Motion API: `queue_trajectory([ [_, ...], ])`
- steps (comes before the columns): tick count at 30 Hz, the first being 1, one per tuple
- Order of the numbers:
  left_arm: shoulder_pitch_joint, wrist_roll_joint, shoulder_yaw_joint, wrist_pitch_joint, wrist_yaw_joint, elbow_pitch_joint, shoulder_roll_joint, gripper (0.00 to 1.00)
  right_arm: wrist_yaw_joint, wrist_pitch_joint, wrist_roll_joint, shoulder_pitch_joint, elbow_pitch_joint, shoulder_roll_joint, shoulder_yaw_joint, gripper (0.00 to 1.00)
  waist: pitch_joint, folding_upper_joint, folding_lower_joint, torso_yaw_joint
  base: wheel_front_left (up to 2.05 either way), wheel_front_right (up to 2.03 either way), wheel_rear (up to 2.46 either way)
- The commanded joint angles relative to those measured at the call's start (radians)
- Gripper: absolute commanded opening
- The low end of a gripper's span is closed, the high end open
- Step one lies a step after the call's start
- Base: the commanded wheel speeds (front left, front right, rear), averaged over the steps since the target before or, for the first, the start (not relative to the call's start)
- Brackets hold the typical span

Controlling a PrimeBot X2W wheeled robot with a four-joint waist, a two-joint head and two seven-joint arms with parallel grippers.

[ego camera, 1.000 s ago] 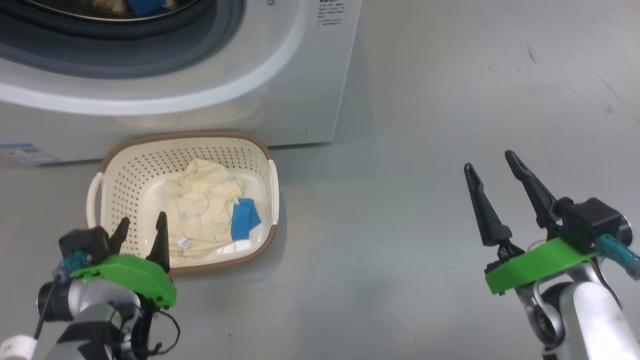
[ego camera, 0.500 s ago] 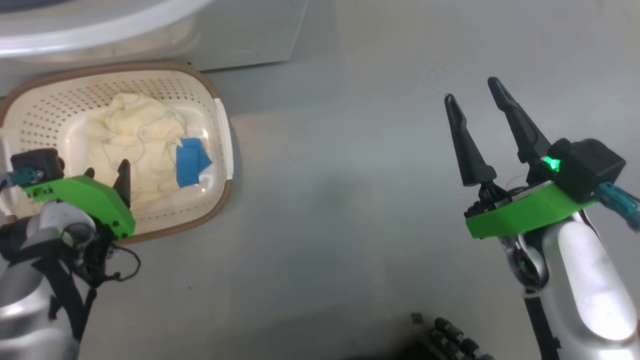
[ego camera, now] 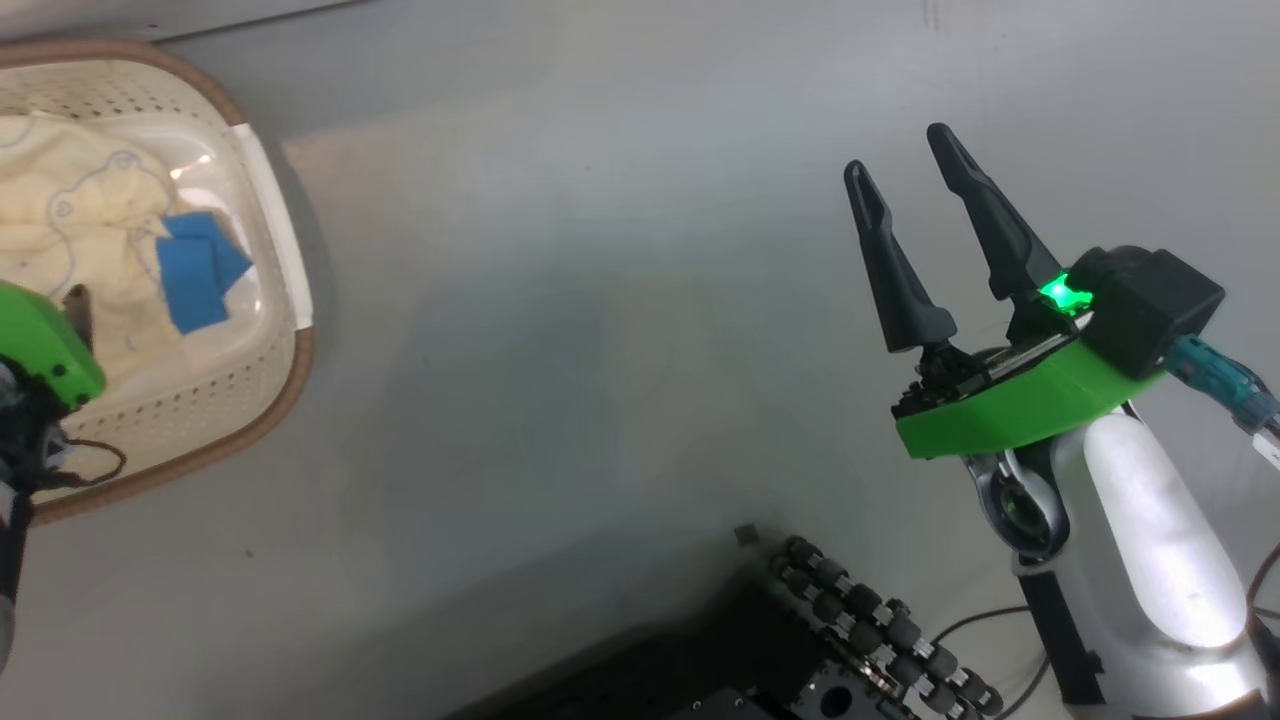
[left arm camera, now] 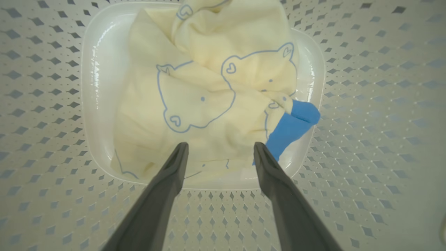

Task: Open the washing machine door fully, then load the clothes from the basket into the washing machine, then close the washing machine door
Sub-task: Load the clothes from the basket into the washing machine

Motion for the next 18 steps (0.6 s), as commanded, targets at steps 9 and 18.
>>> queue_trajectory([
  [9, -0.085, 0.002, 0.028, 0.043, 0.071, 0.053, 0.076, 1.0, 0.0, -0.009, 0.025, 0.027, -0.062, -0.008, 0.026, 1.0, 0.112, 0.0001, -0.0001, -0.066, 0.0, 0.0, 0.0],
  [18, -0.152, 0.035, 0.001, 0.007, 0.13, 0.094, 0.054, 1.0, 0.0, -0.009, 0.018, 0.057, -0.085, -0.008, 0.018, 1.0, 0.157, 0.0001, -0.0001, -0.036, 0.0, 0.0, 0.0],
])
